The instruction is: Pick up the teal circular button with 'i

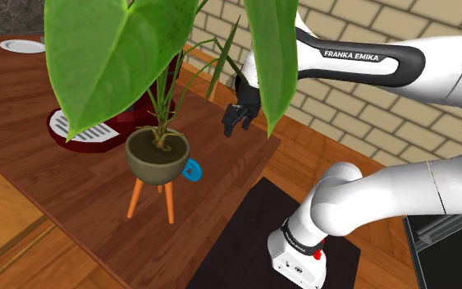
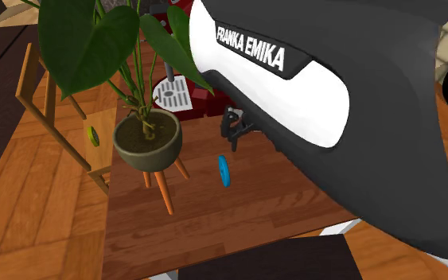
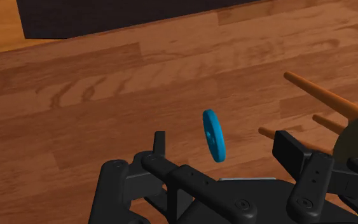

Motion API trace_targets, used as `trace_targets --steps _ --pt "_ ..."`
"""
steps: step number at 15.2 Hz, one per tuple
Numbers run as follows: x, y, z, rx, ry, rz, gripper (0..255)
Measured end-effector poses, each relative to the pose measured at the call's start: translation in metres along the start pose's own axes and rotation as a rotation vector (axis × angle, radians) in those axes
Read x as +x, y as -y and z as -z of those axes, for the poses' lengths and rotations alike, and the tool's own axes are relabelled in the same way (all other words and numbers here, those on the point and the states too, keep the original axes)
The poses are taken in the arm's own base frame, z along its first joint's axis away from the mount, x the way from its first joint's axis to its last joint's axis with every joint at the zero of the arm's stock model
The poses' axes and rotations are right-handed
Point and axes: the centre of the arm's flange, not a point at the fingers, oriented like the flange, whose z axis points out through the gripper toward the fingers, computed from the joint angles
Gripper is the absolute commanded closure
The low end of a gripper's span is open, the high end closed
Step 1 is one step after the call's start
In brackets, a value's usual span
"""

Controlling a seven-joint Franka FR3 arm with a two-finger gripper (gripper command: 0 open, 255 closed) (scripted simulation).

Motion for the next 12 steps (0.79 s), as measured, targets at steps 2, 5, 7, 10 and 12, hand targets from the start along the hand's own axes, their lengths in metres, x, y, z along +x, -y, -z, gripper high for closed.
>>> trace_targets --steps 2,5,7,10,12 --pt "0.008 0.004 -0.021 -0.007 -0.02 0.03 0" --pt "0.024 0.018 -0.055 -0.018 -0.048 0.074 0" --pt "0.035 0.025 -0.078 -0.026 -0.068 0.103 0" --pt "0.05 0.04 -0.11 -0.037 -0.098 0.148 0" --pt "0.059 0.047 -0.134 -0.044 -0.117 0.177 0"
